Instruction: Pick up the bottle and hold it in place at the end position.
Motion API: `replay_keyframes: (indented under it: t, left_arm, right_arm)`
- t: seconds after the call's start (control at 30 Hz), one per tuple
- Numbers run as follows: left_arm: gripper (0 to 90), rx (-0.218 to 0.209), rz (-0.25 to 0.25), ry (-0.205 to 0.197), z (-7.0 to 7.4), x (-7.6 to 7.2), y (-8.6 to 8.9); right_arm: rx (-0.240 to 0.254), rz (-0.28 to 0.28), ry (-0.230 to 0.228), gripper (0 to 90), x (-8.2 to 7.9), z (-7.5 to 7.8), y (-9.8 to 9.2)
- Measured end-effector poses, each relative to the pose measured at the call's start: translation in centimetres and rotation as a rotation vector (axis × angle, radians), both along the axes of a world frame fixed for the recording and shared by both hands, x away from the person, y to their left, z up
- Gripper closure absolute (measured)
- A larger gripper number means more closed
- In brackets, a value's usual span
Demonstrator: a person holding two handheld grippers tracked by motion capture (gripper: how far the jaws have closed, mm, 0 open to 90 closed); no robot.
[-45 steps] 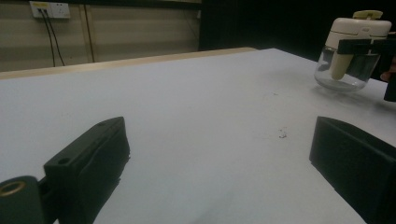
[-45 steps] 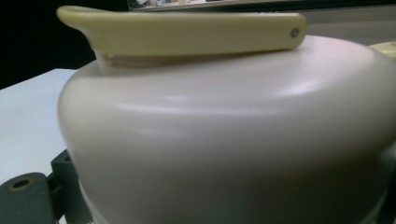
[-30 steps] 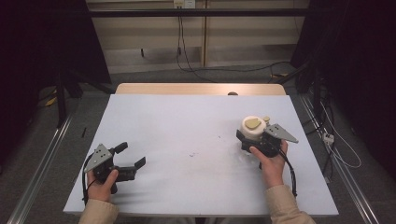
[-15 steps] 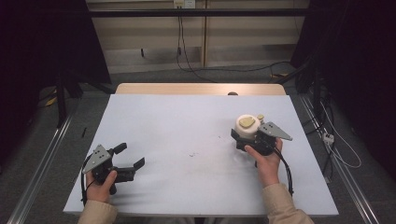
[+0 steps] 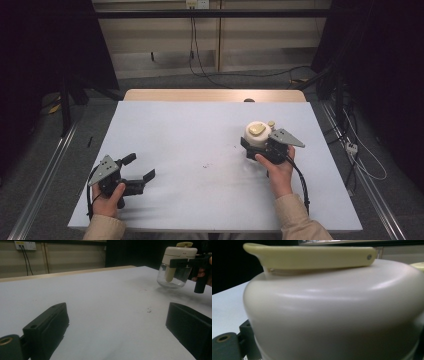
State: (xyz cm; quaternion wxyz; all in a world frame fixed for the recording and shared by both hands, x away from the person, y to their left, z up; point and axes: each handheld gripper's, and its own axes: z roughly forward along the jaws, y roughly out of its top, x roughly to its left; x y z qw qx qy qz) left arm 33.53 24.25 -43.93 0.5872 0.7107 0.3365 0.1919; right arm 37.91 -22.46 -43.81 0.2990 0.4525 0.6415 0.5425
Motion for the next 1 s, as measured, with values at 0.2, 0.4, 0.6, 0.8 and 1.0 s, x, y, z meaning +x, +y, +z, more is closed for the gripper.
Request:
replay_keyframes:
  t: [0.2, 0.4, 0.6, 0.8, 1.0]
  left_arm:
    - [3.8, -0.002, -0.002, -0.004, 0.0, 0.0, 0.0]
    - [3.8, 0.002, -0.002, -0.002, 0.0, 0.0, 0.0]
    - [3.8, 0.000, -0.002, -0.002, 0.0, 0.0, 0.0]
    - [3.8, 0.002, -0.002, -0.002, 0.0, 0.0, 0.0]
    - [3.8, 0.001, -0.002, -0.002, 0.0, 0.0, 0.0]
  right_arm:
    - [0.005, 0.008, 0.005, 7.0, 0.4, -0.1, 0.5]
    - [0.008, 0.017, 0.004, 7.0, 0.7, -0.1, 0.9]
    - [0.000, 0.025, 0.004, 7.0, 1.0, -0.1, 1.2]
    - [0.006, 0.030, 0.004, 7.0, 1.4, 0.0, 1.7]
    - [0.013, 0.044, 0.004, 7.0, 1.7, 0.0, 2.2]
